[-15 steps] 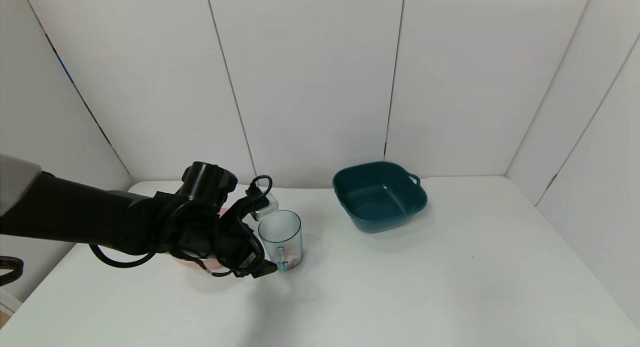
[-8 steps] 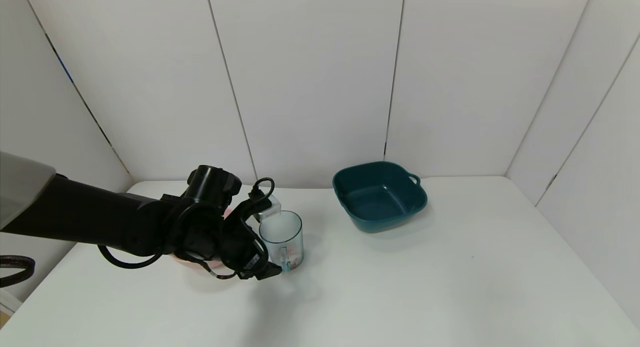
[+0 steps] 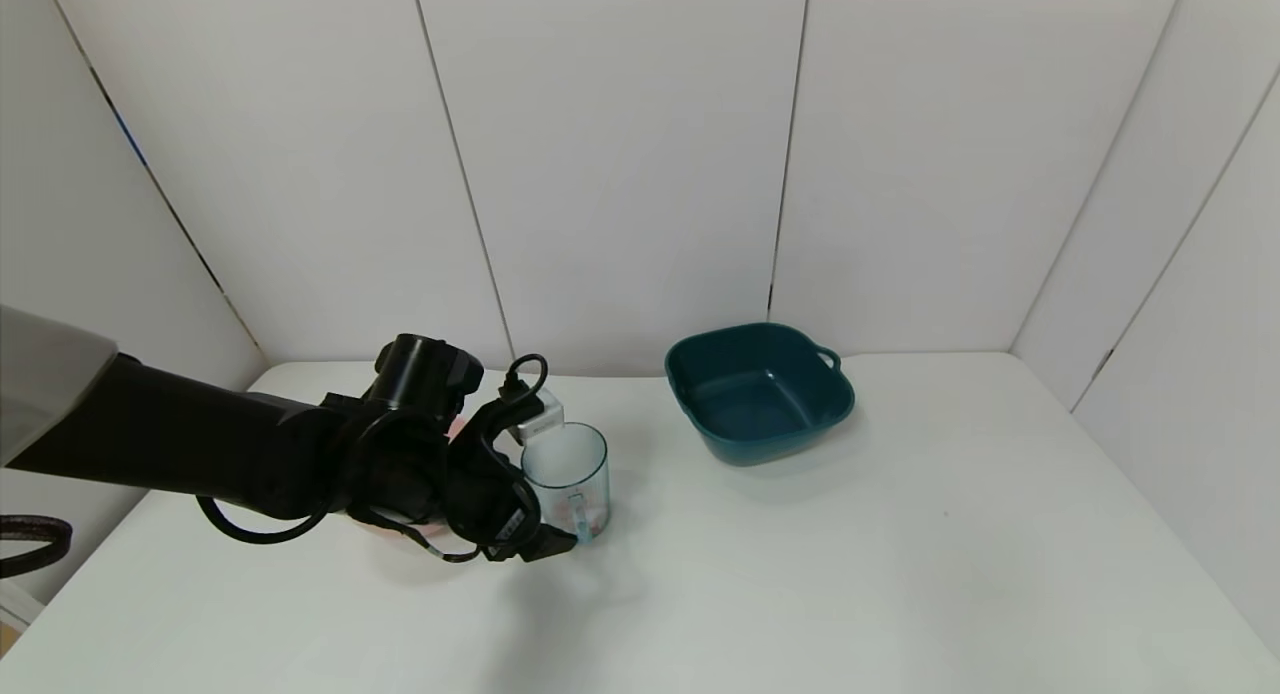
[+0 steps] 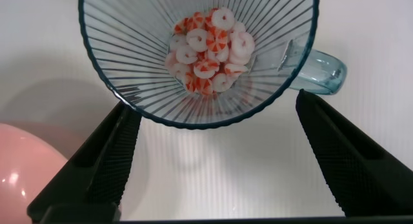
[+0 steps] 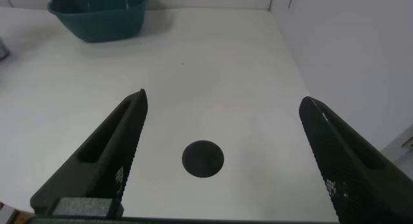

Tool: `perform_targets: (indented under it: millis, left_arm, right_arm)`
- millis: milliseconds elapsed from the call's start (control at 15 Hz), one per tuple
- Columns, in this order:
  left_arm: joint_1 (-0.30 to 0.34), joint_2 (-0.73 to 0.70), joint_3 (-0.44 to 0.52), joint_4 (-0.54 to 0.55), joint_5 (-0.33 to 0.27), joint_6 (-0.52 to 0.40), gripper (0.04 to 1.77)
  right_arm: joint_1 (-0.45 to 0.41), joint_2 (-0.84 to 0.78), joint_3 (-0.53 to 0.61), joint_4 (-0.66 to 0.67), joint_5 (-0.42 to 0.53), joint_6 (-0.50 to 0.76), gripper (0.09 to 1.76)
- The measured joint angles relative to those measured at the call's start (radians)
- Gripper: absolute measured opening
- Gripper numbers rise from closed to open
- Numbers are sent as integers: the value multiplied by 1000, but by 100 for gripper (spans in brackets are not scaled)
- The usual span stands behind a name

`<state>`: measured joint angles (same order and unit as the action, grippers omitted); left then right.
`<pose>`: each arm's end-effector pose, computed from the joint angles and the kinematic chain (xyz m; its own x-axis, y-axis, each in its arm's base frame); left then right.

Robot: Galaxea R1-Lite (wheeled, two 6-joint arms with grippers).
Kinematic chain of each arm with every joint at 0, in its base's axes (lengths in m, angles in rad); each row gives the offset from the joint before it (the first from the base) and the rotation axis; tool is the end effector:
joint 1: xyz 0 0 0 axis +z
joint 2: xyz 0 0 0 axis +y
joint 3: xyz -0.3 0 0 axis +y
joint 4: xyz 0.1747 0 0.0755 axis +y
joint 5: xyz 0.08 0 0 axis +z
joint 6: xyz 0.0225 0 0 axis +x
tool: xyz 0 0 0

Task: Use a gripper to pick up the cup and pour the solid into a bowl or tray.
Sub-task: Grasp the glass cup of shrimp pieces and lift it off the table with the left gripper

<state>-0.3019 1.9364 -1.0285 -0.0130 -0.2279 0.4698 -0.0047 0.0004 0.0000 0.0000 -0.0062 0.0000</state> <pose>0.3212 -0.1054 0.1094 0.5147 -0.3969 -0.7600 0.7158 0.6868 0.1260 -0.0228 0.0000 0.0755 0.9999 -0.0109 -0.0004 0.0109 0.9999 0.0000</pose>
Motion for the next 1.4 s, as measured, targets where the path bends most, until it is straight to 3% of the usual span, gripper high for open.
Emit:
perform_targets:
  millis: [200, 467, 867, 1133, 1400]
  left_arm:
    - [0, 6, 3, -11, -24, -22, 172]
    - [-4, 23, 29, -121, -26, -54, 172]
    - [-1, 29, 66, -155, -53, -63, 172]
    - [8, 32, 124, -292, -59, -74, 172]
    - [12, 49, 220, -506, -63, -84, 172]
  right_arm:
    - [0, 0, 0, 0, 0, 0, 171]
    - [0, 0, 0, 0, 0, 0, 171]
    - [0, 0, 0, 0, 0, -2, 171]
    - [2, 0, 0, 1, 1, -5, 171]
    - [3, 0, 0, 2, 1, -5, 171]
